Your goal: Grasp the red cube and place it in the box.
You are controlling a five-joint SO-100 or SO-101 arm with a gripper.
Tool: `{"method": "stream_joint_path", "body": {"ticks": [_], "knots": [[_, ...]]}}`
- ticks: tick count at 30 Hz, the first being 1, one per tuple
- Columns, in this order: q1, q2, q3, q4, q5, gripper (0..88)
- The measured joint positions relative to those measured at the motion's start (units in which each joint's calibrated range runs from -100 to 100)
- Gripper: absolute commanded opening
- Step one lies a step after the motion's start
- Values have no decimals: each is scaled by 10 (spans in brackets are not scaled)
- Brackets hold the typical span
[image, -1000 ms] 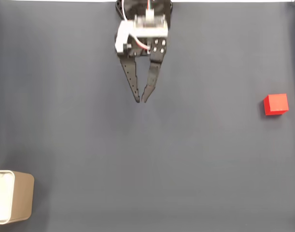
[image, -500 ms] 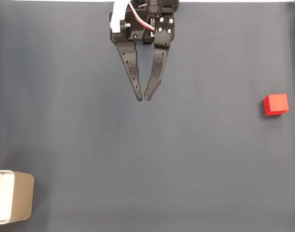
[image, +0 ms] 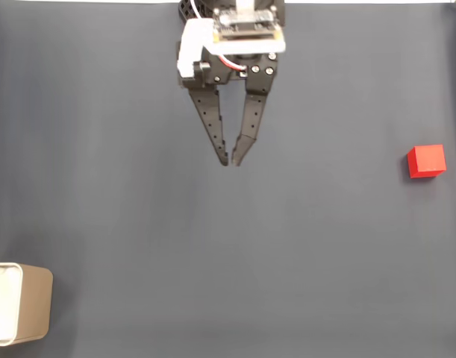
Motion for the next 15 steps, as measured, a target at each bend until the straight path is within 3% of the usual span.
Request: {"method": "stream_joint_path", "body": {"ticks": [15], "knots": [[-95,49,-54,29,15,0]]}}
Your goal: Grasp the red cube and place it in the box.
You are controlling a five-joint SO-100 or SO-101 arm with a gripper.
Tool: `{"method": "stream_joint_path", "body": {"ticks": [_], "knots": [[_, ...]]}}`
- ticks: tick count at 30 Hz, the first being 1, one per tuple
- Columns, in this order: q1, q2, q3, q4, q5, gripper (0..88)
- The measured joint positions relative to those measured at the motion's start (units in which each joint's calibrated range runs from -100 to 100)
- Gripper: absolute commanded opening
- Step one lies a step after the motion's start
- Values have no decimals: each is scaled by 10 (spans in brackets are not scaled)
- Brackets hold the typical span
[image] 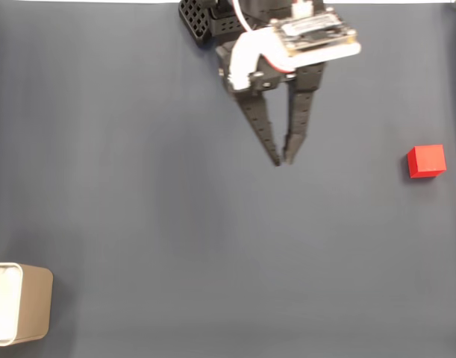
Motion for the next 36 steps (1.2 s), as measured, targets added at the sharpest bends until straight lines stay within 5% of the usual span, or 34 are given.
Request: {"method": "stream_joint_path", "body": {"ticks": [36], "knots": [[-270,69,-33,79,9,32]]}}
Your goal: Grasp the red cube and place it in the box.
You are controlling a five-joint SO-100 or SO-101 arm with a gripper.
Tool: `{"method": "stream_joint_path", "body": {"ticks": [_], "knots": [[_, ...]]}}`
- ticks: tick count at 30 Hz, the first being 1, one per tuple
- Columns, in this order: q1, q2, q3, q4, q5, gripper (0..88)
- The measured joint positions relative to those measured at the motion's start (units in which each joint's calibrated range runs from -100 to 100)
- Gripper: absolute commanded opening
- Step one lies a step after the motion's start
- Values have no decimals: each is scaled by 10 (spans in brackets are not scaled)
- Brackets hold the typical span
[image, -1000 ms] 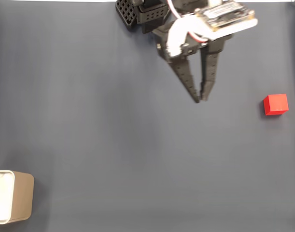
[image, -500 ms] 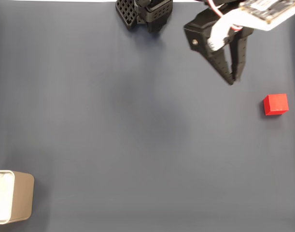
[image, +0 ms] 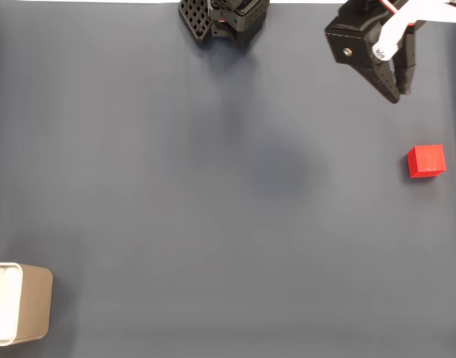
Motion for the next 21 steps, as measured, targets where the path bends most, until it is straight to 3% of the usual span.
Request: {"method": "stream_joint_path", "body": {"ticks": [6,21], "knots": [[-25,32,-7,2,-2,33],[-53,116,-25,2,-2,151]]}}
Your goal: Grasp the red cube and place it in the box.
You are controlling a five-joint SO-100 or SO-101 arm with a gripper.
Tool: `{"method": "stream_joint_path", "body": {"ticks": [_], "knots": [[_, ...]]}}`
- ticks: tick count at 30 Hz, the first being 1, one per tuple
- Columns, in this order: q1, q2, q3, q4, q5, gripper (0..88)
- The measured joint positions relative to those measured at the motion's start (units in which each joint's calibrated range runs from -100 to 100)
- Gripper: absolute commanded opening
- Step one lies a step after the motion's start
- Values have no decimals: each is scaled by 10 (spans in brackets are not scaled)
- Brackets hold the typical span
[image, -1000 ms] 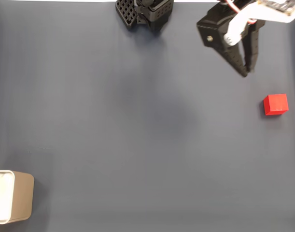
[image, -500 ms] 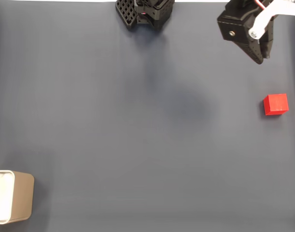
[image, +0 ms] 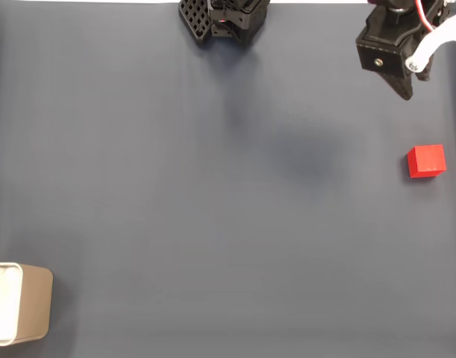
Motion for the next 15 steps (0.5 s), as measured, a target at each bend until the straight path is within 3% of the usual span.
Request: {"method": "stream_joint_path", "body": {"ticks": [15], "knots": [[0,51,-3,-1,0,231]]}}
